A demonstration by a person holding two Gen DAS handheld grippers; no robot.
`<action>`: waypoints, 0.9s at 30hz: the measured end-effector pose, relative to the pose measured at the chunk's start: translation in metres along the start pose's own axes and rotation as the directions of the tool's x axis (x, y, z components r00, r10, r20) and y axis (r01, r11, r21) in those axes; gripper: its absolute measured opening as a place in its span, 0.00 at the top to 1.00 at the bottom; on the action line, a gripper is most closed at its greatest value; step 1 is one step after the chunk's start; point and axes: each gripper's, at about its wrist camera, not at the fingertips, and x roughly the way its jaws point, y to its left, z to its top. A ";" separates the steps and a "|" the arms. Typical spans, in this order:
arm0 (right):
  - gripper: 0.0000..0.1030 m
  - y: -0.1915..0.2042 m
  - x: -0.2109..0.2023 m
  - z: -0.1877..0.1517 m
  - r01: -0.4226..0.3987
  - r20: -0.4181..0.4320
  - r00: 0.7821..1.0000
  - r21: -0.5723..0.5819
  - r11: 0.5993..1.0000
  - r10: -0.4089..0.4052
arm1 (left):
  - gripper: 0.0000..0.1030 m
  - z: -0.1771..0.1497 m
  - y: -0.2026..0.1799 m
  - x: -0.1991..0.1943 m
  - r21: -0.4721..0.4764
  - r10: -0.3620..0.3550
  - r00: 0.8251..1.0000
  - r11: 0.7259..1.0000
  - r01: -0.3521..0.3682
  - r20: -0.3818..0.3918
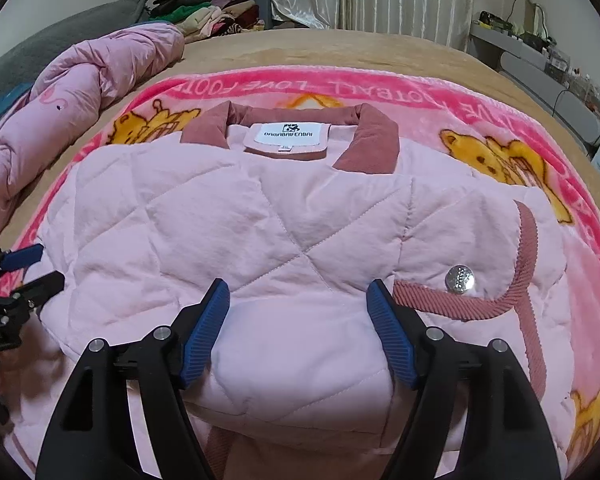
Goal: Fold large clothes
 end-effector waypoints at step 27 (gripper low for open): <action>0.06 -0.021 -0.066 -0.005 -0.046 0.101 0.994 0.143 0.989 0.031 | 0.09 0.012 0.001 -0.032 -0.035 -0.023 1.000 0.999 0.023 0.018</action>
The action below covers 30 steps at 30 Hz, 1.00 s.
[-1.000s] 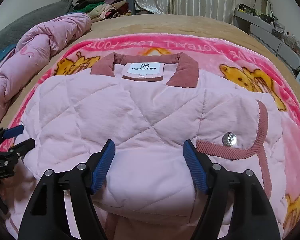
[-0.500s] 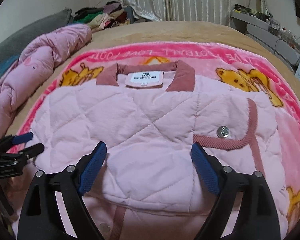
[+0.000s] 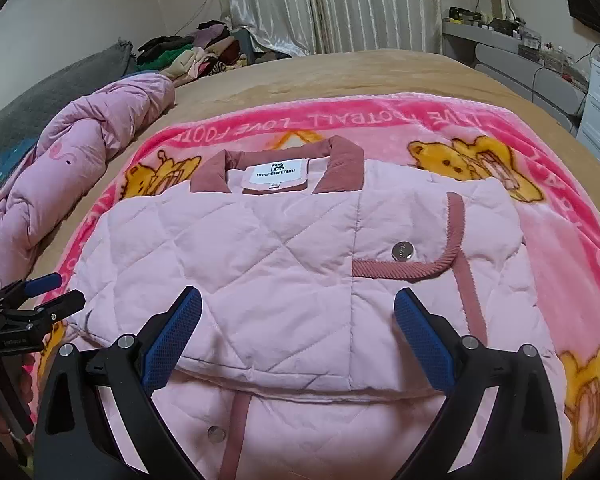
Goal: Fold large clothes
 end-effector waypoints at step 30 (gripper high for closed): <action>0.04 -0.015 -0.109 -0.006 -0.021 0.161 0.987 0.025 0.999 0.017 | 0.09 -0.009 -0.022 -0.066 -0.052 -0.019 0.995 0.998 0.025 0.101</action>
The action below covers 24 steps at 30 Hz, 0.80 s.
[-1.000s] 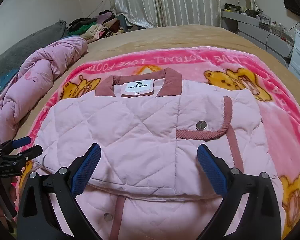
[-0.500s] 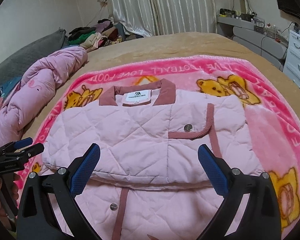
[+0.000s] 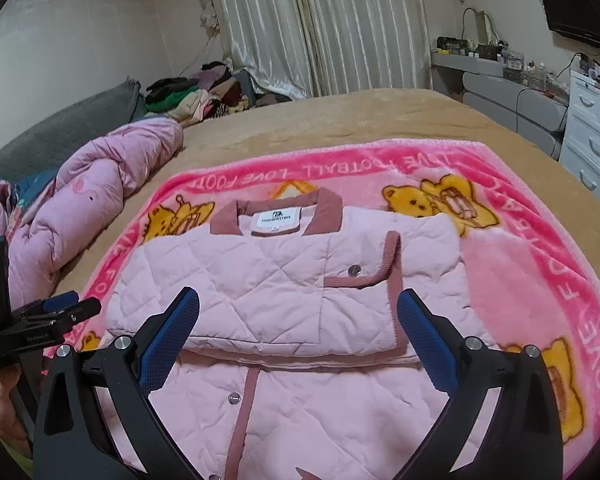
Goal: Fold large clothes
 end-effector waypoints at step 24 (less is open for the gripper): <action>0.04 -0.005 -0.068 -0.004 -0.057 0.083 0.995 0.000 0.998 0.057 | 0.09 -0.015 -0.034 -0.078 0.013 0.008 0.996 1.000 -0.009 0.087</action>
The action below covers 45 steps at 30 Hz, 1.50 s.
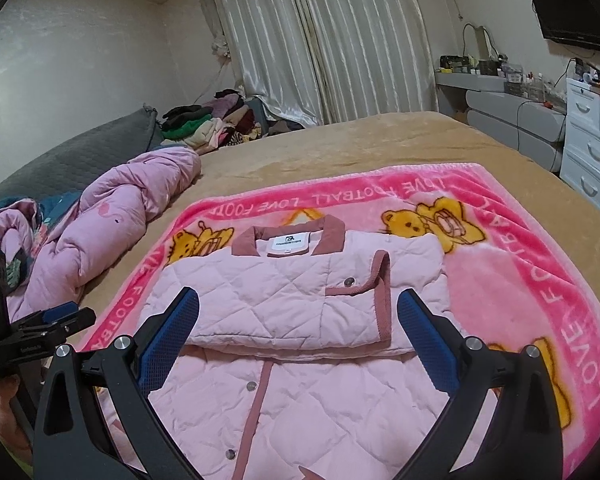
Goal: Fold large clothes
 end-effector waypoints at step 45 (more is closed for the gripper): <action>0.04 -0.020 -0.090 -0.063 0.031 -0.052 0.998 -0.074 0.997 -0.035 | 0.09 -0.094 0.004 -0.069 0.006 0.126 0.991 0.992 -0.125 -0.055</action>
